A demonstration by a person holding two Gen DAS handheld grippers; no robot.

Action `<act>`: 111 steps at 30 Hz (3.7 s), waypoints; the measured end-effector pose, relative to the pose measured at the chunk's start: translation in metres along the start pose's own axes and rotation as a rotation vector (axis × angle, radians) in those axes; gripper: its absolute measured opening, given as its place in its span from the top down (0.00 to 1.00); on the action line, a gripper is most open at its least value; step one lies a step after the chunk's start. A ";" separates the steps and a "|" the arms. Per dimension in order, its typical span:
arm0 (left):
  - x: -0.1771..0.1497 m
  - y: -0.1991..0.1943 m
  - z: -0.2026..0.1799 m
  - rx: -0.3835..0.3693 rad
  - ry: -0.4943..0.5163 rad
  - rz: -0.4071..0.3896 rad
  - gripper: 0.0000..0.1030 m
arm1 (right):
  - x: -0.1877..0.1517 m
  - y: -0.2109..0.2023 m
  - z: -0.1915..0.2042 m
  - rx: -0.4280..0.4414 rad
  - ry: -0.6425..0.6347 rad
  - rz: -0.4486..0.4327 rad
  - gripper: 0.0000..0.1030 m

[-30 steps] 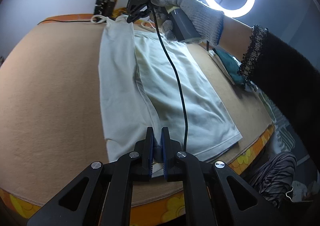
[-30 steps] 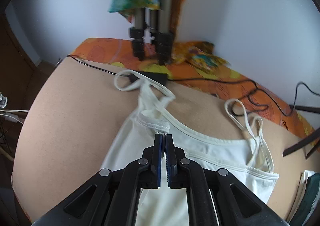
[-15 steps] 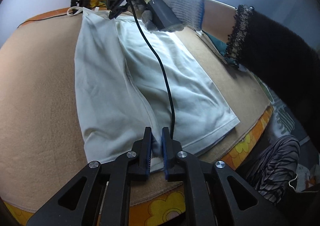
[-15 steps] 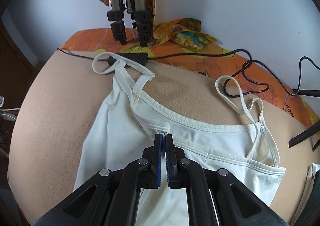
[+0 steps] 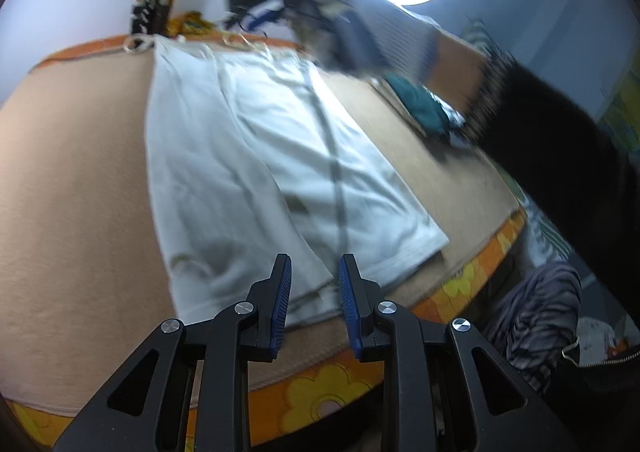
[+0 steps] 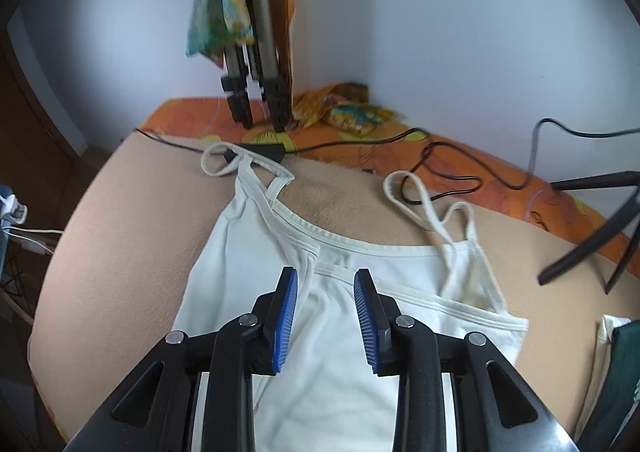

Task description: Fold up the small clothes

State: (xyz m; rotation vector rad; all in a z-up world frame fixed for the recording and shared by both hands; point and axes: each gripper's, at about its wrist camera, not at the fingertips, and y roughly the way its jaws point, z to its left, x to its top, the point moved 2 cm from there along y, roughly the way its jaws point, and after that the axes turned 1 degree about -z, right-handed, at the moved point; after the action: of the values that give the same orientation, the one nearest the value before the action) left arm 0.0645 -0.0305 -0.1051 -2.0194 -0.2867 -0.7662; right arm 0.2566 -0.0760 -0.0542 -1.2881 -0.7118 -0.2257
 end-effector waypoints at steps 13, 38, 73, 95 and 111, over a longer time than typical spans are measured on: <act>0.001 0.018 -0.057 0.054 0.217 -0.045 0.70 | -0.068 -0.118 -0.086 0.153 0.114 -0.143 0.57; -0.010 0.118 -0.159 0.008 0.446 0.098 0.55 | -0.118 -0.127 -0.208 0.134 0.195 -0.150 0.41; -0.016 0.096 -0.118 -0.020 0.050 -0.148 0.95 | -0.063 0.018 -0.179 0.243 0.340 -0.035 1.00; -0.032 0.053 -0.061 0.041 -0.132 -0.268 0.95 | -0.003 0.019 -0.066 0.065 0.183 0.007 1.00; -0.047 0.056 -0.045 0.073 -0.197 -0.229 0.95 | -0.004 0.077 -0.009 0.023 0.046 0.085 1.00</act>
State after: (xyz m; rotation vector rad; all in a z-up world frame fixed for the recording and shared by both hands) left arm 0.0364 -0.0940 -0.1555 -2.0164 -0.6603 -0.6848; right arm 0.2978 -0.0631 -0.1187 -1.2846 -0.6176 -0.1765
